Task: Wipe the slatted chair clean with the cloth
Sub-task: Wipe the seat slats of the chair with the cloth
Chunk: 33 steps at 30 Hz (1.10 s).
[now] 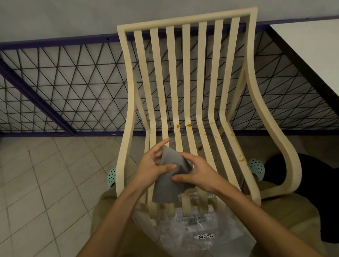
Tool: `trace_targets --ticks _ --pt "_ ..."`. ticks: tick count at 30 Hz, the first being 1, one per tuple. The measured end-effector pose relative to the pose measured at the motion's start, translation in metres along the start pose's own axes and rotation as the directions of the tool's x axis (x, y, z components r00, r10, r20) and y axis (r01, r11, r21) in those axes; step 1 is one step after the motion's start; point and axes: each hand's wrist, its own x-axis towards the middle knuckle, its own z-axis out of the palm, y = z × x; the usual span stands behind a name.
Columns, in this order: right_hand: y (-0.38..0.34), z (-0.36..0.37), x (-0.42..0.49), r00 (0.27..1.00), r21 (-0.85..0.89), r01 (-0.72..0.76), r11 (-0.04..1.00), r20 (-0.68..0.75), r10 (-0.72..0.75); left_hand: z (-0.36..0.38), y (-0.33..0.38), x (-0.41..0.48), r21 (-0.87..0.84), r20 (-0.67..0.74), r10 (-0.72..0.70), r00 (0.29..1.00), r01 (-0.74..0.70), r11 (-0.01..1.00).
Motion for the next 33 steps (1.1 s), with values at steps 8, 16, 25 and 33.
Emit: trace_targets --ticks 8,16,25,33 --pt "-0.006 -0.017 0.009 0.991 0.178 -0.105 0.978 0.102 0.088 -0.018 0.017 0.010 0.253 -0.047 0.084 0.995 -0.070 0.965" --pt "0.004 -0.016 0.024 0.957 0.495 -0.186 0.849 -0.106 0.272 -0.016 -0.044 0.037 0.135 -0.182 -0.226 0.957 0.252 0.958" --pt "0.069 0.081 0.050 0.963 -0.211 -0.268 0.940 -0.029 0.268 -0.031 -0.105 0.076 -0.201 -0.611 -0.345 0.713 0.281 0.938" --pt "0.114 0.132 0.089 0.912 -0.535 -0.389 0.749 -0.108 0.397 -0.022 -0.127 0.125 -0.196 -0.709 -0.326 0.625 0.270 0.943"
